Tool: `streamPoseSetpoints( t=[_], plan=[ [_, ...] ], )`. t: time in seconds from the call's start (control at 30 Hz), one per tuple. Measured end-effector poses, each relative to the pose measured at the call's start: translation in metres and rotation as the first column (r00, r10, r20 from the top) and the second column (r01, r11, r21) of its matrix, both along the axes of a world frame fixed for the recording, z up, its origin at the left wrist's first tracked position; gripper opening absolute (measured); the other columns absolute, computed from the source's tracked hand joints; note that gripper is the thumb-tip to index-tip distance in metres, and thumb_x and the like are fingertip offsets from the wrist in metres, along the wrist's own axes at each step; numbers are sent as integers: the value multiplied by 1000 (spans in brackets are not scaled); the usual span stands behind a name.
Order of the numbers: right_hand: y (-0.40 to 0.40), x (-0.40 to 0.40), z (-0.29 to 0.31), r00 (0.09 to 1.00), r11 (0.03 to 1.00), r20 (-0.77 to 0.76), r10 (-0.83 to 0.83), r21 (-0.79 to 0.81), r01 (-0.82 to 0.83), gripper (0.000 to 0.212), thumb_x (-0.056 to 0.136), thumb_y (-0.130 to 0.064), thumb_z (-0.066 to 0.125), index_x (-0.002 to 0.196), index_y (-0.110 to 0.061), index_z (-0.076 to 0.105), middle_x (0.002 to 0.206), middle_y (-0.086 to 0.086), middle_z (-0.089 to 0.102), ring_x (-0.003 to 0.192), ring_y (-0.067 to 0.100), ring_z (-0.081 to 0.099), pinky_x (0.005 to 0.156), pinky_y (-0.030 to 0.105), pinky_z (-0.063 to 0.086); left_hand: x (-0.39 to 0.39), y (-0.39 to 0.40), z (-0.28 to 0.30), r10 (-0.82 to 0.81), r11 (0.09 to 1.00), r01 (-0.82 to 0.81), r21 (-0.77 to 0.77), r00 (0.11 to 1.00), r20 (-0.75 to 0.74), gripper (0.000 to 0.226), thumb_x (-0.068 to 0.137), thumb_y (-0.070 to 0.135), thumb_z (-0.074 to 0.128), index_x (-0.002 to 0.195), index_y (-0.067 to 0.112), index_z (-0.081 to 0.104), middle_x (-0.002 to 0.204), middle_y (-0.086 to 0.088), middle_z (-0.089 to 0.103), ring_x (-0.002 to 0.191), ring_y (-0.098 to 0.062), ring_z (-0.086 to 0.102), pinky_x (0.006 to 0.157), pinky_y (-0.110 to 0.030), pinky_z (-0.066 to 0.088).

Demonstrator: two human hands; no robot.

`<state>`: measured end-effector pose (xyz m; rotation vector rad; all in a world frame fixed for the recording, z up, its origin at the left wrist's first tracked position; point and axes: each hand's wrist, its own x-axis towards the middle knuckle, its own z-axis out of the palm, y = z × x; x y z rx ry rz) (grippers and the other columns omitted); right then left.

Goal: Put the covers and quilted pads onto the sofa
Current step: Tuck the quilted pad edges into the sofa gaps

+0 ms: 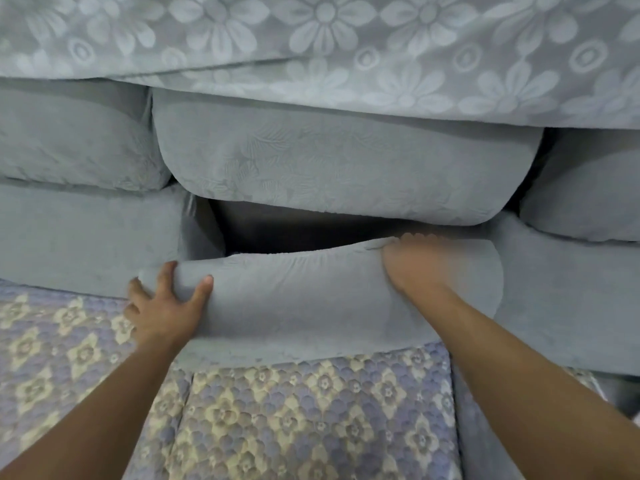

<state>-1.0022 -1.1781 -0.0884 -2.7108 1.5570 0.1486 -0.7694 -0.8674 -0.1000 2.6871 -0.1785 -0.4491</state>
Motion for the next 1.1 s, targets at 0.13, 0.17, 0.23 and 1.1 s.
streamPoseSetpoints(
  t=[0.13, 0.17, 0.23, 1.1],
  plan=[
    [-18, -34, -3, 999, 998, -23, -44, -34, 43, 44, 89, -33, 32, 75, -5, 63, 77, 19, 66, 77, 36, 60, 81, 45, 46, 18, -54, 7, -135, 990, 136, -39, 991, 13, 77, 80, 83, 50, 147, 53, 27, 165, -5, 5, 147, -39, 15, 115, -61, 23],
    [-27, -28, -5, 999, 999, -25, -44, -28, 44, 47, 91, -35, 29, 78, -5, 63, 81, 21, 67, 80, 37, 60, 82, 45, 47, 32, -63, 5, -135, 990, 134, -44, 991, -25, 78, 79, 85, 48, 147, 54, 25, 165, -4, 4, 147, -39, 14, 116, -61, 23],
    [-41, -6, -11, 998, 997, 14, -65, -39, 65, 53, 94, -39, 25, 93, -5, 66, 98, 23, 69, 95, 39, 60, 92, 45, 43, 57, -74, -3, -145, 989, 146, -1, 985, -96, 82, 76, 90, 44, 146, 55, 23, 165, -5, 2, 147, -40, 12, 116, -61, 22],
    [-27, 27, -105, 978, 967, 197, -71, -226, 116, 61, 99, -45, 30, 149, -12, 43, 148, 23, 44, 141, 40, 31, 123, 55, 8, 39, -217, -82, -669, 718, 531, 449, 705, 235, 70, 96, 58, 5, 157, 30, 23, 163, -4, 27, 152, -31, 16, 118, -66, 1]
  ],
)
